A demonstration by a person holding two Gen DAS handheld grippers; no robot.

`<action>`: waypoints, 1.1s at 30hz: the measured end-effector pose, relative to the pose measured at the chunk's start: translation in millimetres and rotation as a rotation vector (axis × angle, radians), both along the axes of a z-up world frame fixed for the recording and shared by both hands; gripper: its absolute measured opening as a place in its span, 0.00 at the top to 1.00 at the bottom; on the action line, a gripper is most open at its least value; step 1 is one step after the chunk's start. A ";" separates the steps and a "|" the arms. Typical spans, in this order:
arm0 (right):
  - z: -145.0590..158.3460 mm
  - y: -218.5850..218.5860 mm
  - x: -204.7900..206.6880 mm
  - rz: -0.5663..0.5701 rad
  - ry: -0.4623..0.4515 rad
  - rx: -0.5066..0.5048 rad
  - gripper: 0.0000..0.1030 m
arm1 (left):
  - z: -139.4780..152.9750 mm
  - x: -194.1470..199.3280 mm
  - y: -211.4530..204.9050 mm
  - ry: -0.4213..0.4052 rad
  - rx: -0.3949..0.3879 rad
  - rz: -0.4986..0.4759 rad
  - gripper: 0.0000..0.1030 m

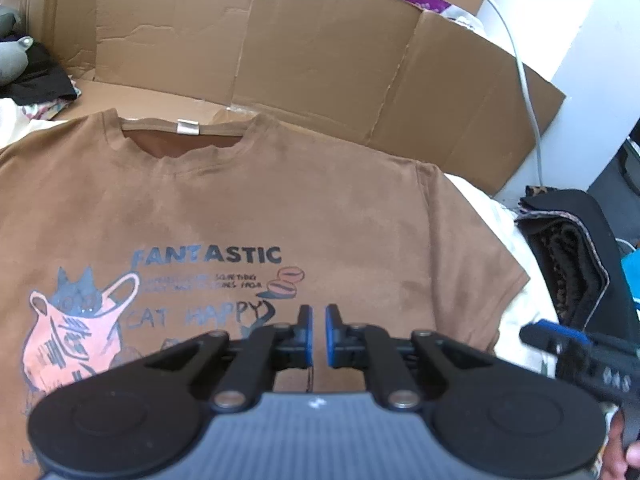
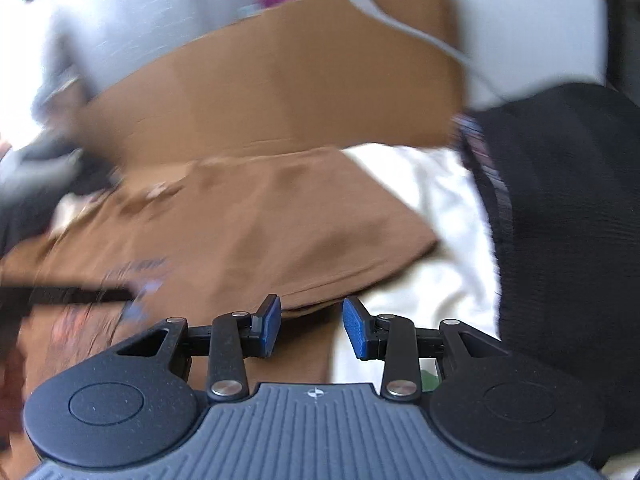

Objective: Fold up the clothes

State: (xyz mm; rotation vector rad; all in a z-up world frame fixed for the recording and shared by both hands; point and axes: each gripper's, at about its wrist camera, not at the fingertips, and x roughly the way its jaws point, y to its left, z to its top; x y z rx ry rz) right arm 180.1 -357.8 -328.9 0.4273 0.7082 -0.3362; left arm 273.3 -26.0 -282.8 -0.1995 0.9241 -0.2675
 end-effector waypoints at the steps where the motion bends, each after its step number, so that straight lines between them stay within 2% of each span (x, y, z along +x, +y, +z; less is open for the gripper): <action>1: -1.1 -4.5 -1.0 -0.044 -0.005 0.025 0.60 | -0.2 0.1 -0.4 -0.001 0.001 0.000 0.94; 4: -3.8 -12.1 -1.9 -0.138 -0.017 0.066 0.59 | 0.5 1.2 -1.8 -0.009 0.003 -0.003 0.93; 8: -7.0 -17.4 5.3 -0.199 -0.015 0.055 0.60 | 1.8 2.5 -3.3 -0.017 -0.002 -0.005 0.92; 17: -28.8 -35.9 25.6 -0.353 0.053 -0.025 0.60 | 1.1 4.2 0.2 -0.028 0.002 0.006 0.91; 27: -45.4 -45.9 44.3 -0.382 0.089 -0.006 0.60 | -1.5 10.0 5.3 -0.026 0.001 0.020 0.91; 33: -42.8 -45.8 46.8 -0.348 0.068 -0.020 0.59 | -1.8 11.5 4.0 -0.031 0.002 0.013 0.91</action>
